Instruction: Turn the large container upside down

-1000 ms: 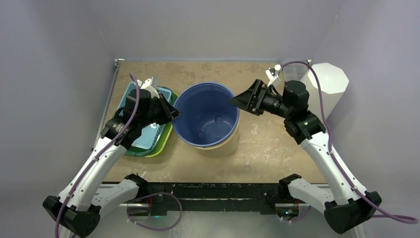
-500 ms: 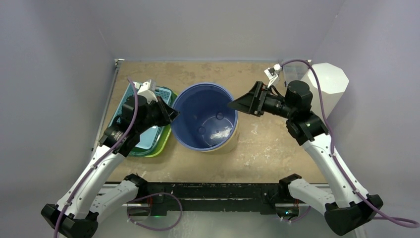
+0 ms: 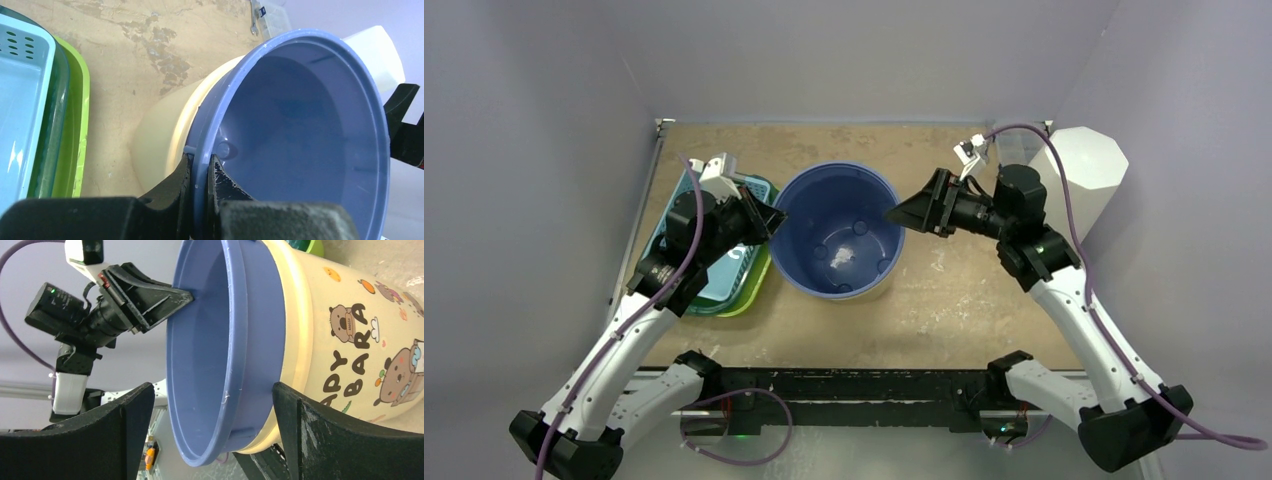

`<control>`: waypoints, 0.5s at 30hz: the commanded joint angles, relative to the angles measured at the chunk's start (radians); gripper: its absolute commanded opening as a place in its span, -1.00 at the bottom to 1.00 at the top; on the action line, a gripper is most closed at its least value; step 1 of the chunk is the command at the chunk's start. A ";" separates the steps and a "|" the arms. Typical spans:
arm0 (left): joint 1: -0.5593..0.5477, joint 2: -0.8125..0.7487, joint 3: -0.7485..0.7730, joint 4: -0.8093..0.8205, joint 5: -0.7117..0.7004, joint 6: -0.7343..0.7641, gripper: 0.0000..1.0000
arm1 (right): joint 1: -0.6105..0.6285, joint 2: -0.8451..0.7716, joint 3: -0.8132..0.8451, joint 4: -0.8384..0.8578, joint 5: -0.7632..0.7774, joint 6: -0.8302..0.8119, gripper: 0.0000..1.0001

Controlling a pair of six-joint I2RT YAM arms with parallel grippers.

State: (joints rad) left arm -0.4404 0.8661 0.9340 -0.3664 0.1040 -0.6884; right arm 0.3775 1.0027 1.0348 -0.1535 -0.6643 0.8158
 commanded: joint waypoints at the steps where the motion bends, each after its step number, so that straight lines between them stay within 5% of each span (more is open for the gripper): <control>1: -0.016 -0.051 0.041 0.286 0.144 -0.143 -1.00 | 0.020 0.051 0.043 -0.110 0.050 -0.024 0.79; 15: -0.017 -0.082 0.074 0.336 0.142 -0.171 -1.00 | 0.020 0.047 0.128 -0.045 0.012 -0.019 0.81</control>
State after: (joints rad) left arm -0.4423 0.8452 0.9340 -0.3515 0.1318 -0.7391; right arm 0.3874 1.0653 1.1160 -0.2119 -0.5941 0.8032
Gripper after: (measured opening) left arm 0.062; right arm 0.903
